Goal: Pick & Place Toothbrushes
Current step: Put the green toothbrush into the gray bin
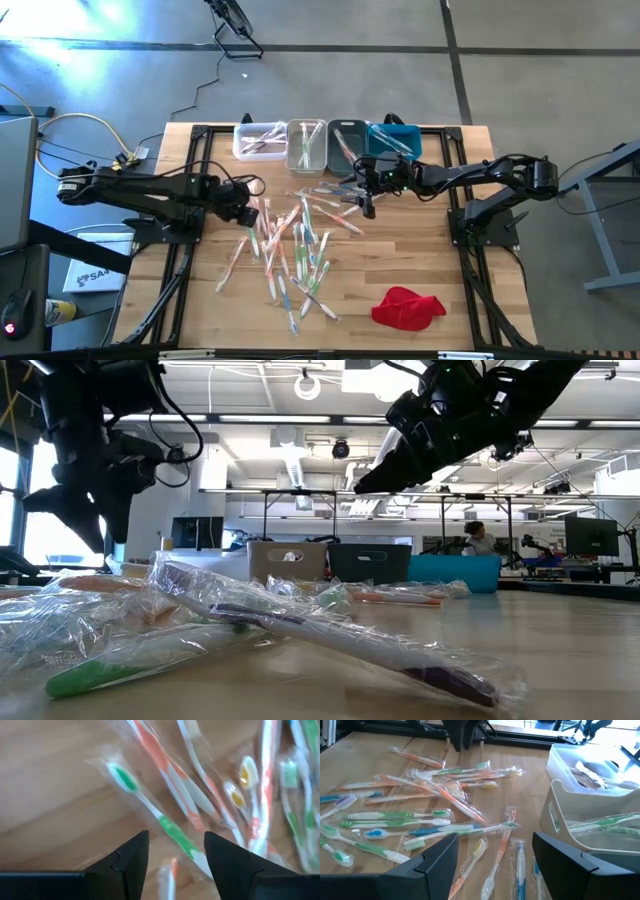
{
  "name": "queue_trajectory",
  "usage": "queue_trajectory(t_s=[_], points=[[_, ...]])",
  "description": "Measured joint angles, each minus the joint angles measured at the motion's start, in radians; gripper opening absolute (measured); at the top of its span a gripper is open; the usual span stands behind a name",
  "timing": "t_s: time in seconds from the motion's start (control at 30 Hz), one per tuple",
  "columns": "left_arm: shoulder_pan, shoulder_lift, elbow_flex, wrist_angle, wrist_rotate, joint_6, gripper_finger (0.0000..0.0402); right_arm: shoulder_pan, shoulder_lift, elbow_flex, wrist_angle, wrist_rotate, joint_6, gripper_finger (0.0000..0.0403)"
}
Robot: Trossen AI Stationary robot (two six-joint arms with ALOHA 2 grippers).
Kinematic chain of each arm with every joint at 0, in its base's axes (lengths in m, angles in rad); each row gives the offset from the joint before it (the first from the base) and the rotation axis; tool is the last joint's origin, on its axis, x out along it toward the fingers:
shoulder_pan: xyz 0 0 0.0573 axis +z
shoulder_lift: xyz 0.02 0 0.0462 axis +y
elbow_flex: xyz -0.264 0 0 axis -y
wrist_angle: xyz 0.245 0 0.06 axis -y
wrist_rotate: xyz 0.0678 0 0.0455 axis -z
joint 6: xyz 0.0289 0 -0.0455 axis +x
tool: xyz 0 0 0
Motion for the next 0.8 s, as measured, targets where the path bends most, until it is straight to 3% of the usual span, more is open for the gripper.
queue_trajectory(t_s=[0.37,0.8], points=[[0.000,0.017,0.003,-0.011,-0.211,-0.029,0.0187,0.000,0.000,0.000,-0.016,0.000,0.000,0.0246],[0.000,0.176,0.003,0.004,-0.220,-0.072,0.0187,0.000,0.000,0.000,-0.016,0.000,0.000,0.0246]])
